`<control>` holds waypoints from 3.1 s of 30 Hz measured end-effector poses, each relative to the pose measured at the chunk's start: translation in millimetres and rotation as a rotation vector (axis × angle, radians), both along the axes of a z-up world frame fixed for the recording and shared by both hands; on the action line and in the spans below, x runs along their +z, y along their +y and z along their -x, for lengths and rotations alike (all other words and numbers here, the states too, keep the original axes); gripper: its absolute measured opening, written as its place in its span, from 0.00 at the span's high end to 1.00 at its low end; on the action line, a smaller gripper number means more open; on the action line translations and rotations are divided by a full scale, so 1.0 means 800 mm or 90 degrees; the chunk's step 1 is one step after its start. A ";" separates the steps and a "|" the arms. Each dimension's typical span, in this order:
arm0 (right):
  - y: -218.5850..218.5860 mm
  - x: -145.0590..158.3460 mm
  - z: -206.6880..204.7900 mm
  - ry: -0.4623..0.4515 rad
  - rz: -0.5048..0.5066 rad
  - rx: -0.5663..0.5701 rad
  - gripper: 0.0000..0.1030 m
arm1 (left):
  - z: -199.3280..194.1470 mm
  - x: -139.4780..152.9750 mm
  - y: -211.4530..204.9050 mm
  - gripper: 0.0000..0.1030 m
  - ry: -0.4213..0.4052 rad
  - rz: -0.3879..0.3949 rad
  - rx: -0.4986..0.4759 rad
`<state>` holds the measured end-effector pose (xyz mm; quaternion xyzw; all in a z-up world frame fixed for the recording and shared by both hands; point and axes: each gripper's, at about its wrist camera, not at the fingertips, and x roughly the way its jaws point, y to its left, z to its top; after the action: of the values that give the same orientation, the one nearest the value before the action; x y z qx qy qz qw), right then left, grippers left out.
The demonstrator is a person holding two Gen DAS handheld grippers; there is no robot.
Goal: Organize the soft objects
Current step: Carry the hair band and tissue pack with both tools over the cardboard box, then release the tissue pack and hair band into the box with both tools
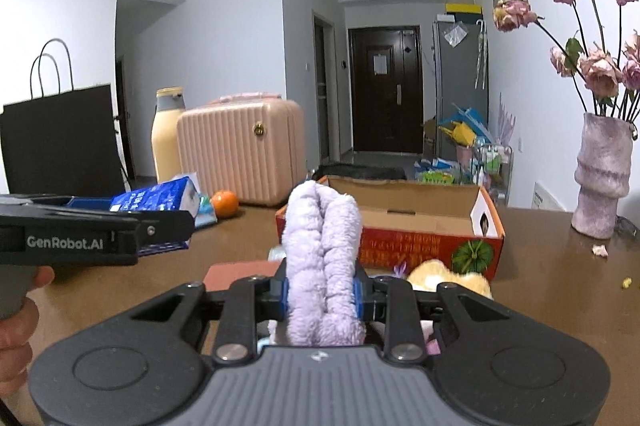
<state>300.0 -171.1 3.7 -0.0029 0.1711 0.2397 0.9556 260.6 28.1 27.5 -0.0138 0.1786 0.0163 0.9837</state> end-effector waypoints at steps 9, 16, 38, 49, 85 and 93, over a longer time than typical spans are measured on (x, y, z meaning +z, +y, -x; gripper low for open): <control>-0.004 0.015 -0.039 -0.037 -0.029 -0.013 0.74 | -0.039 0.015 -0.010 0.15 -0.023 -0.003 0.003; -0.009 0.023 -0.071 -0.058 -0.032 -0.032 0.74 | -0.075 0.019 -0.014 0.15 -0.027 -0.004 0.007; 0.004 0.016 -0.183 -0.041 -0.017 -0.053 0.74 | -0.184 0.015 -0.023 0.15 -0.028 0.000 0.013; -0.001 0.014 -0.240 -0.026 -0.012 -0.078 0.74 | -0.240 0.007 -0.021 0.15 -0.012 0.008 0.032; 0.012 -0.051 -0.381 0.103 0.058 -0.097 0.73 | -0.387 -0.054 0.004 0.14 0.100 -0.019 0.107; 0.013 -0.050 -0.376 0.093 0.067 -0.116 0.03 | -0.386 -0.052 0.009 0.00 0.094 -0.001 0.093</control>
<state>600.7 -160.8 -36.5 -0.0195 0.2523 0.1419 0.9570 569.2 35.7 -14.2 -0.0246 0.2493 0.0890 0.9640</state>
